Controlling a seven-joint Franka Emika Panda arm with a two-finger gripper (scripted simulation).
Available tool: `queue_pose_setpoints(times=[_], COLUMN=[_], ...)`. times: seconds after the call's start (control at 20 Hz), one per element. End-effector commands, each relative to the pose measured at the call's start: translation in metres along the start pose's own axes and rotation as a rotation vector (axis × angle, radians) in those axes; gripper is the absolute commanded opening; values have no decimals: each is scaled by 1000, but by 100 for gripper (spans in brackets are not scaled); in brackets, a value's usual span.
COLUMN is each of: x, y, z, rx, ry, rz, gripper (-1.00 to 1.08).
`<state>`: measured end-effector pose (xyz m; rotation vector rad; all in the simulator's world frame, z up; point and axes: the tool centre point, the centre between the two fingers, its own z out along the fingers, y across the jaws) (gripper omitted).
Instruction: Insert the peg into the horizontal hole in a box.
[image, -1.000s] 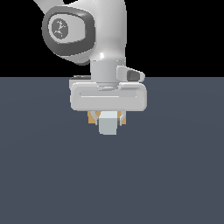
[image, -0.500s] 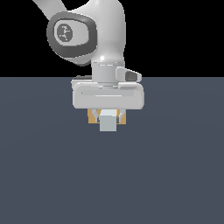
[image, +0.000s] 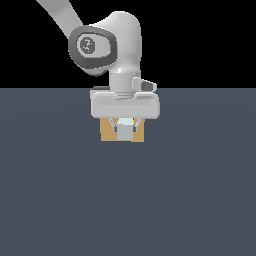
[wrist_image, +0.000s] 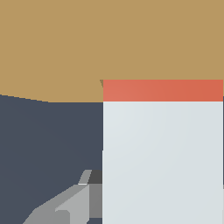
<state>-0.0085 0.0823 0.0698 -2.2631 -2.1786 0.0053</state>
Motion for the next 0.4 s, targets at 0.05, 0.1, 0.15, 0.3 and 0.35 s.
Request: queue_pose_setpoints(times=[0.05, 0.1, 0.15, 0.3, 0.35], x=[12, 13, 12, 8, 8], y=[2, 2, 2, 3, 3], z=[-2, -2, -2, -2, -2], rx=[-5, -5, -5, -5, -5], ry=[2, 2, 2, 2, 2], rz=[-3, -3, -3, -3, -3], gripper=[-100, -100, -100, -100, -100])
